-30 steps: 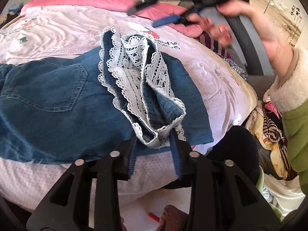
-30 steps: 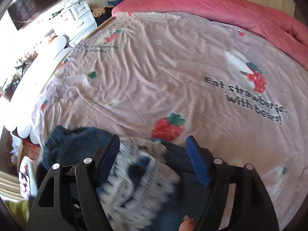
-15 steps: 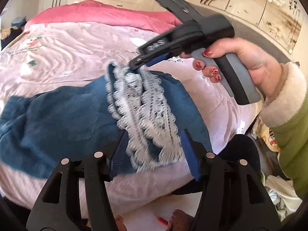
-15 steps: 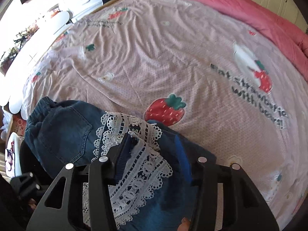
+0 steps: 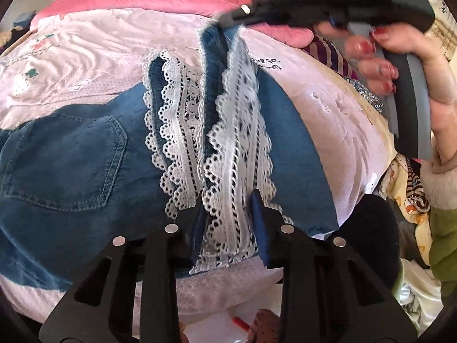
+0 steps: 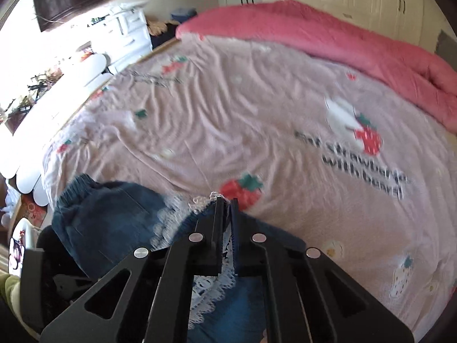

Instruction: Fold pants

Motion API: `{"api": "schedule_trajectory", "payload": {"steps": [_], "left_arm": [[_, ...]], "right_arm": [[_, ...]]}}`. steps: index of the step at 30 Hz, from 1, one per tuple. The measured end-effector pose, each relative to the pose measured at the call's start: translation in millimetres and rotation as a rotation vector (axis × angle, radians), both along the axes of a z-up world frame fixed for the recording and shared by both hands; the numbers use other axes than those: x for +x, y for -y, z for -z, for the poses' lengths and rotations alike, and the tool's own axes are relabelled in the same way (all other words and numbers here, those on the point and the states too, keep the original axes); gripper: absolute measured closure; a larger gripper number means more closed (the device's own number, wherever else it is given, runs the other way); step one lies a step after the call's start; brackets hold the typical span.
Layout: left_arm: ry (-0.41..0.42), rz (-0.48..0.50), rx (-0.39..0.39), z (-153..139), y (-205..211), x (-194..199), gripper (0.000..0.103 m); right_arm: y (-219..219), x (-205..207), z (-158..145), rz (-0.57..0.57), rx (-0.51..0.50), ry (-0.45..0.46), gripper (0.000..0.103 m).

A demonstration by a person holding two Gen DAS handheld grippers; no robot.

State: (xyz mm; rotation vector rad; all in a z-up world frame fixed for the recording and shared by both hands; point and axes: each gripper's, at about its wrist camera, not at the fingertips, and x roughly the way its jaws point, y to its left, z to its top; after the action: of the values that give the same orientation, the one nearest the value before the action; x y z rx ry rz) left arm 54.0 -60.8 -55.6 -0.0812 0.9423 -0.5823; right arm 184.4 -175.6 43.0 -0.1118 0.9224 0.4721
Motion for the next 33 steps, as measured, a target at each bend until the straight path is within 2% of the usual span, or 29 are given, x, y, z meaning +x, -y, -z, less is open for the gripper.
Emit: {"api": "schedule_trajectory", "payload": {"steps": [2, 5, 7, 9, 11, 15, 19, 23, 27, 33], "left_arm": [[-0.011, -0.008, -0.008, 1.8, -3.4, -1.6, 0.080], [-0.025, -0.008, -0.012, 3.9, -7.5, -4.0, 0.080], [-0.027, -0.003, -0.011, 3.9, -6.7, -5.8, 0.080], [-0.025, 0.006, -0.009, 4.3, -7.3, -8.0, 0.080], [-0.029, 0.012, -0.011, 5.0, -6.8, -8.9, 0.081], [-0.033, 0.021, -0.016, 4.7, -8.5, -10.3, 0.080], [-0.033, 0.028, -0.012, 3.0, -11.8, -15.1, 0.080], [-0.036, 0.033, 0.002, 4.2, -14.1, -18.4, 0.080], [-0.037, 0.029, 0.020, 5.5, -11.7, -18.3, 0.080], [-0.037, 0.027, 0.027, 8.2, -10.8, -17.8, 0.080]], "right_arm": [[-18.1, 1.1, 1.2, -0.038, -0.045, 0.033, 0.099], [-39.7, 13.5, 20.7, -0.092, -0.080, -0.017, 0.097], [-31.7, 20.7, 24.5, -0.100, -0.008, -0.069, 0.094], [-8.0, 23.3, 16.3, -0.068, 0.103, -0.077, 0.087], [14.9, 24.7, 8.5, -0.032, 0.127, -0.053, 0.071], [52.7, 18.5, 9.9, 0.009, 0.009, -0.042, 0.070], [66.8, 6.0, 32.6, -0.016, -0.115, -0.057, 0.070], [63.2, 0.1, 54.1, -0.037, -0.137, -0.082, 0.070], [49.0, 15.4, 76.7, 0.000, -0.183, -0.112, 0.070], [42.6, 37.0, 98.7, 0.055, -0.276, -0.091, 0.070]]}}
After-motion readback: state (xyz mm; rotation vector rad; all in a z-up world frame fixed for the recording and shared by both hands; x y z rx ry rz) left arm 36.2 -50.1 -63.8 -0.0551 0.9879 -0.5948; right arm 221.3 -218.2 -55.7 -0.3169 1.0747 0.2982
